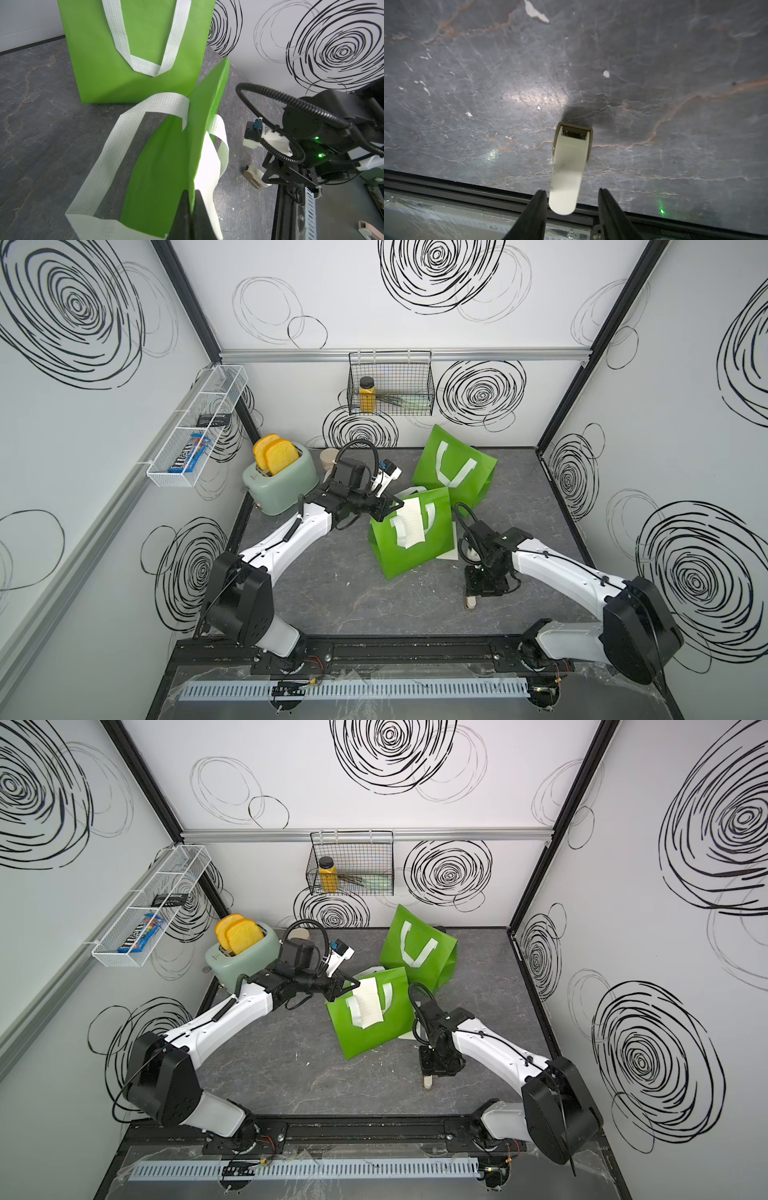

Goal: Staple the receipts to the bags
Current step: Pick up the stapler from the center of the board, then place the stapler in the takeout bag.

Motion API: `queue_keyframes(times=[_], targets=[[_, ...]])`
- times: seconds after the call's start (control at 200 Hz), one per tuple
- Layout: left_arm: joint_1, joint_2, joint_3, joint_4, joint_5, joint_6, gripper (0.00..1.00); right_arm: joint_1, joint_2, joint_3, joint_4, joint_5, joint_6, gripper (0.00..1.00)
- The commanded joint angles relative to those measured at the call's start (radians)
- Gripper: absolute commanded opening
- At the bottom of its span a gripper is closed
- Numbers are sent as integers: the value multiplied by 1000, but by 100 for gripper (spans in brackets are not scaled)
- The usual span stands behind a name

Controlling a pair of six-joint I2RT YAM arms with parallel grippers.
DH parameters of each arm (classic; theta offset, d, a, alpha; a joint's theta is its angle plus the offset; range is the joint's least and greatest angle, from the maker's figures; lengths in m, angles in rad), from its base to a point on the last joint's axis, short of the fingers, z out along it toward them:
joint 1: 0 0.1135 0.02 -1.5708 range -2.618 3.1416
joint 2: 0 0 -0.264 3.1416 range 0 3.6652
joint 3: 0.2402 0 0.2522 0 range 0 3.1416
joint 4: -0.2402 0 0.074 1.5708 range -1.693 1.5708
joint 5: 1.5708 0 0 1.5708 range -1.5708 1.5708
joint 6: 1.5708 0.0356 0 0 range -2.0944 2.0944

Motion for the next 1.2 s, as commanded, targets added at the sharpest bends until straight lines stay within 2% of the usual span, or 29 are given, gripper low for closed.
queue_keyframes(times=[0.0,0.23,0.36,0.43,0.545,0.716,0.846,0.981,1.196], targets=[[-3,-24,-20,26,4,16,0,17,23,2,-32,-19,-4,42],[-1,-24,-21,29,8,16,0,19,56,-9,-11,-46,-14,41],[-1,-25,-25,29,7,16,0,21,76,-9,-5,-61,-23,35],[-1,-27,-26,30,6,17,0,23,73,-8,-7,-58,-22,29],[-1,-24,-26,33,3,14,0,23,46,-2,-10,-49,-10,19],[-1,-21,-34,50,2,-5,0,23,-76,49,-12,-15,24,19],[-1,-27,-48,77,-5,-32,0,40,-185,129,30,43,34,17],[-2,-27,-55,99,-5,-63,0,76,-265,192,179,115,23,17],[-8,-30,-78,136,-2,-101,0,201,-281,252,481,352,-76,16]])
